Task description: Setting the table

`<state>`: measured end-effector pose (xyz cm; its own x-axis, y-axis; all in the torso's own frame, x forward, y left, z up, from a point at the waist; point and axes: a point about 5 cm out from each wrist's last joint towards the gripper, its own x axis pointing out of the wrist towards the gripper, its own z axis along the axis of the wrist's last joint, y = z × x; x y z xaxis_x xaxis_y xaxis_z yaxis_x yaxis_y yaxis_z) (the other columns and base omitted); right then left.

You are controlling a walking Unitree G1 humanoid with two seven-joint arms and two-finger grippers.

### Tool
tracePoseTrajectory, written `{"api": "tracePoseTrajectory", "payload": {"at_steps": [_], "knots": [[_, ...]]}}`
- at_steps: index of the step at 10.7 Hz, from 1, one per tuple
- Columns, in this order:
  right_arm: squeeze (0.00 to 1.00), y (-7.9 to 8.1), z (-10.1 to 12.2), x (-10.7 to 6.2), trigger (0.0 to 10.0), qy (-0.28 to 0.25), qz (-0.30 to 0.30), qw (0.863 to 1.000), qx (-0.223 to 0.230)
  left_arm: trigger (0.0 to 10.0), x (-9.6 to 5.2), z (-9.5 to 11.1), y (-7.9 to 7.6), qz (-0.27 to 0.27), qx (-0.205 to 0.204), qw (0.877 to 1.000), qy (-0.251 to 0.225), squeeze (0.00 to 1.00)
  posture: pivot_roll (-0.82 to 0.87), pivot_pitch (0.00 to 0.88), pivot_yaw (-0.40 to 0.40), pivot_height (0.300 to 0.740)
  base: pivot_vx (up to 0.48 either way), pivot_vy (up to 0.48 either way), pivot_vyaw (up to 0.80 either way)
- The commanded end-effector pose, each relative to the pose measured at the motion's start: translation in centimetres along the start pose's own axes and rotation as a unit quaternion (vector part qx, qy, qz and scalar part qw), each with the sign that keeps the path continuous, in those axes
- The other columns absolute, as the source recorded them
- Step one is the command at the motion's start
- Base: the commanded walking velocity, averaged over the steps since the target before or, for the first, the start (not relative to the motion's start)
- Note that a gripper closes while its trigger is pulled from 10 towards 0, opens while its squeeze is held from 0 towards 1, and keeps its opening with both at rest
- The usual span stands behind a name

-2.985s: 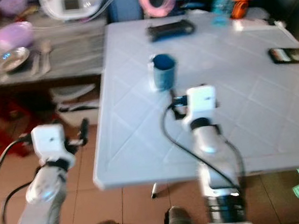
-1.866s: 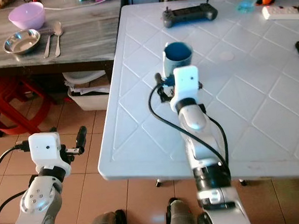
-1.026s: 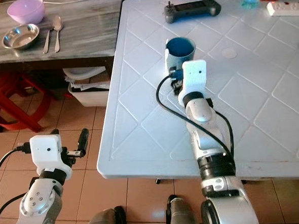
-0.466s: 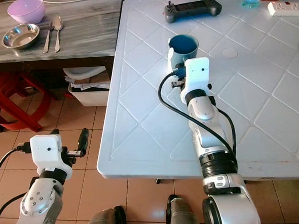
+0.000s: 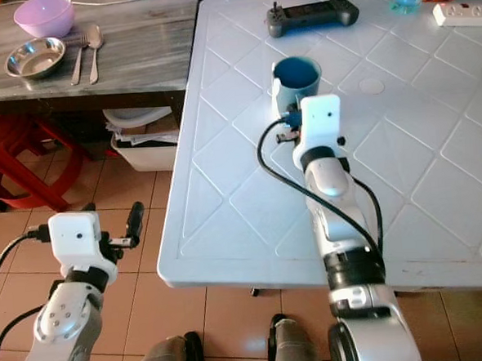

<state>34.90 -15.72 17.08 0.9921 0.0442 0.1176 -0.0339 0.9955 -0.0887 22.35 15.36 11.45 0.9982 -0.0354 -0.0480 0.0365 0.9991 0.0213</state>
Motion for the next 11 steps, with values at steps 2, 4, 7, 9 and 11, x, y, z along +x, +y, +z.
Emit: {"api": "tracePoseTrajectory", "payload": {"at_steps": [2,4,7,9,11], "knots": [[0.00,0.6,-0.3,-0.9,10.0,0.009,0.015,1.000,0.016,10.0,0.1,-0.5,0.4,0.016,0.003,1.000,0.005,0.00,0.01,0.147,0.043,0.740,0.000,0.000,0.00],[0.00,0.7,-0.6,-2.2,10.0,0.015,0.016,0.999,0.032,10.0,0.3,-0.7,0.5,0.029,0.003,1.000,0.004,0.00,0.01,0.116,0.034,0.740,0.000,0.000,0.00],[0.00,0.7,-0.6,-2.2,10.0,0.015,0.016,0.999,0.032,10.0,0.3,-0.7,0.5,0.029,0.003,1.000,0.004,0.00,0.01,0.116,0.034,0.740,0.000,0.000,0.00],[0.00,0.7,-0.6,-2.2,10.0,0.015,0.016,0.999,0.032,10.0,0.3,-0.7,0.5,0.029,0.003,1.000,0.004,0.00,0.01,0.116,0.034,0.740,0.000,0.000,0.00],[0.00,0.7,-0.6,-2.2,10.0,0.015,0.016,0.999,0.032,10.0,0.3,-0.7,0.5,0.029,0.003,1.000,0.004,0.00,0.01,0.116,0.034,0.740,0.000,0.000,0.00]]}}
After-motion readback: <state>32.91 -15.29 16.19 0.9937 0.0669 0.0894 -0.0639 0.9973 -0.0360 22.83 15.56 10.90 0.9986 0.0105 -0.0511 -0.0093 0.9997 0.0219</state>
